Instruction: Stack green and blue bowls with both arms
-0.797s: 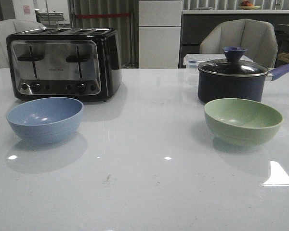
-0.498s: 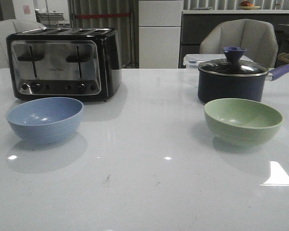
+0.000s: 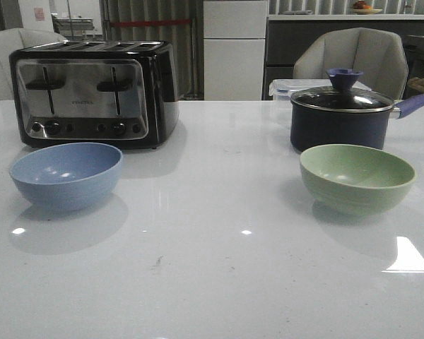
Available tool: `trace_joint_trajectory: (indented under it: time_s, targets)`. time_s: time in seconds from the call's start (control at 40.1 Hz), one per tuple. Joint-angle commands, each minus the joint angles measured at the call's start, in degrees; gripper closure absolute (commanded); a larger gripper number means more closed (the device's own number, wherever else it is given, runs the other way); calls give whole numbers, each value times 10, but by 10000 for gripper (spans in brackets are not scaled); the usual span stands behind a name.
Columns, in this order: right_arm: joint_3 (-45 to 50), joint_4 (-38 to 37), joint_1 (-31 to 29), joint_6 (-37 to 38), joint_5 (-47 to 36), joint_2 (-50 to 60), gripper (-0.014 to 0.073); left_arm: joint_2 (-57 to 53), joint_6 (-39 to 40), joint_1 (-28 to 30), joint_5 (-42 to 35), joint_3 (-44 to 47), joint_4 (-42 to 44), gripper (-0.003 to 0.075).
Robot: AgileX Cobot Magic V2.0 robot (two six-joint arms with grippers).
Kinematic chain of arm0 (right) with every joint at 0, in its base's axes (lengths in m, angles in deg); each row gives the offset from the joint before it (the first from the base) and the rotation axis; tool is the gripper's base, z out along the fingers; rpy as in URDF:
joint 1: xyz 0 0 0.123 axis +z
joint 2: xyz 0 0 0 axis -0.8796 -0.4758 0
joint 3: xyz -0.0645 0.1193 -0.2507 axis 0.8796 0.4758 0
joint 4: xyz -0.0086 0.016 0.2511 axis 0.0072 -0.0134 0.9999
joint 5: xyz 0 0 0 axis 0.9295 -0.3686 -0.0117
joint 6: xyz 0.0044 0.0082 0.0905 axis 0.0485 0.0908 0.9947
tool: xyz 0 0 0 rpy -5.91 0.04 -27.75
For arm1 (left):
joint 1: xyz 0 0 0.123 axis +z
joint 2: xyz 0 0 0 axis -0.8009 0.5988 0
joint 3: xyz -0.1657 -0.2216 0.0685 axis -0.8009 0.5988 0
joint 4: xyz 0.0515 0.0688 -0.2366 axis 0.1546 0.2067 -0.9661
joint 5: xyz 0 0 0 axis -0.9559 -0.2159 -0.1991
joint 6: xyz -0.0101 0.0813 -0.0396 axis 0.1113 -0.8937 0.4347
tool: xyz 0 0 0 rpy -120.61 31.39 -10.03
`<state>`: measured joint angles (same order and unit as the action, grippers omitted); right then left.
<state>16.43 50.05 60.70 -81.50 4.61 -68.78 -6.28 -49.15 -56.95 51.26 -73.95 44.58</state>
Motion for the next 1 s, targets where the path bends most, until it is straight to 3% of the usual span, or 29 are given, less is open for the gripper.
trace_joint_trajectory:
  time_s: [0.0,0.1,0.249,0.573,0.972]
  targets:
    - [-33,0,-2,-4,-39,11,571,-11,1,-4,-64,-13,-16,626]
    - [-92,0,-2,-4,7,9,571,-9,1,-4,-52,-62,-18,626]
    - [-194,0,-2,-4,73,-25,571,20,1,-4,28,-171,-18,626]
    - [-379,0,-2,-4,228,-185,571,179,1,-4,191,-366,-18,626]
    - [-385,0,-2,-4,343,-344,571,340,1,-4,315,-363,-18,626]
